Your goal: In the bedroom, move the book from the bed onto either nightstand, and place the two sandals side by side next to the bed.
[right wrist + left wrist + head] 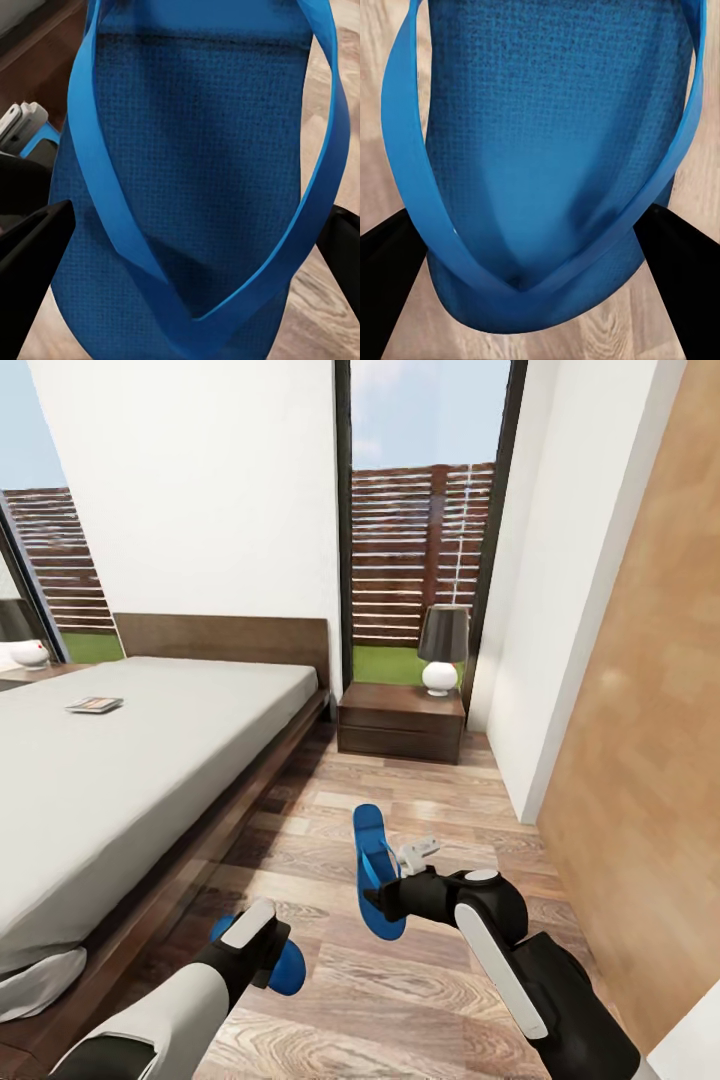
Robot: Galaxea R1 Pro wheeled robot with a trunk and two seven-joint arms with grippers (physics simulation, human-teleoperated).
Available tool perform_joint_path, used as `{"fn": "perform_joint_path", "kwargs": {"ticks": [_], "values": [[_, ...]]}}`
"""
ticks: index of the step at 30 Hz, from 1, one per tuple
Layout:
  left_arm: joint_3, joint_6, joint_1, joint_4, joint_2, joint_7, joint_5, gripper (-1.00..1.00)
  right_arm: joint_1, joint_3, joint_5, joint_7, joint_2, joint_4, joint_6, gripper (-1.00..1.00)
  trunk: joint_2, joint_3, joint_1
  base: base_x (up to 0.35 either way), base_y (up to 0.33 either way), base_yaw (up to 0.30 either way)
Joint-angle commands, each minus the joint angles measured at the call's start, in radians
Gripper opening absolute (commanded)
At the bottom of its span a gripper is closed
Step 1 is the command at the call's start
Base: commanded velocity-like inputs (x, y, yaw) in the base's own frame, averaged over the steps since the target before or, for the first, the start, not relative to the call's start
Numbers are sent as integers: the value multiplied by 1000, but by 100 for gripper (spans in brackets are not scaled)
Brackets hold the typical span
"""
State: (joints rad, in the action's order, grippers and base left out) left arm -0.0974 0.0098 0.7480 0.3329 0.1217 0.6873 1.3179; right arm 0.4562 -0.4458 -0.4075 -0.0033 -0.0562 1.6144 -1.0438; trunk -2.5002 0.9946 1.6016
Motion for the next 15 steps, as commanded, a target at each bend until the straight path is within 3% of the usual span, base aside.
{"fn": "perform_joint_path", "kwargs": {"ticks": [1,15], "values": [[-8,1,0,1,0,5,4,-100,1,-1,-1,0,-1,1,-3,-100,-1,5,0,0,0,0],[-8,2,-1,1,-5,19,1,-100,1,-6,-1,0,-1,1,-3,-100,-4,59,6,0,0,0]]}}
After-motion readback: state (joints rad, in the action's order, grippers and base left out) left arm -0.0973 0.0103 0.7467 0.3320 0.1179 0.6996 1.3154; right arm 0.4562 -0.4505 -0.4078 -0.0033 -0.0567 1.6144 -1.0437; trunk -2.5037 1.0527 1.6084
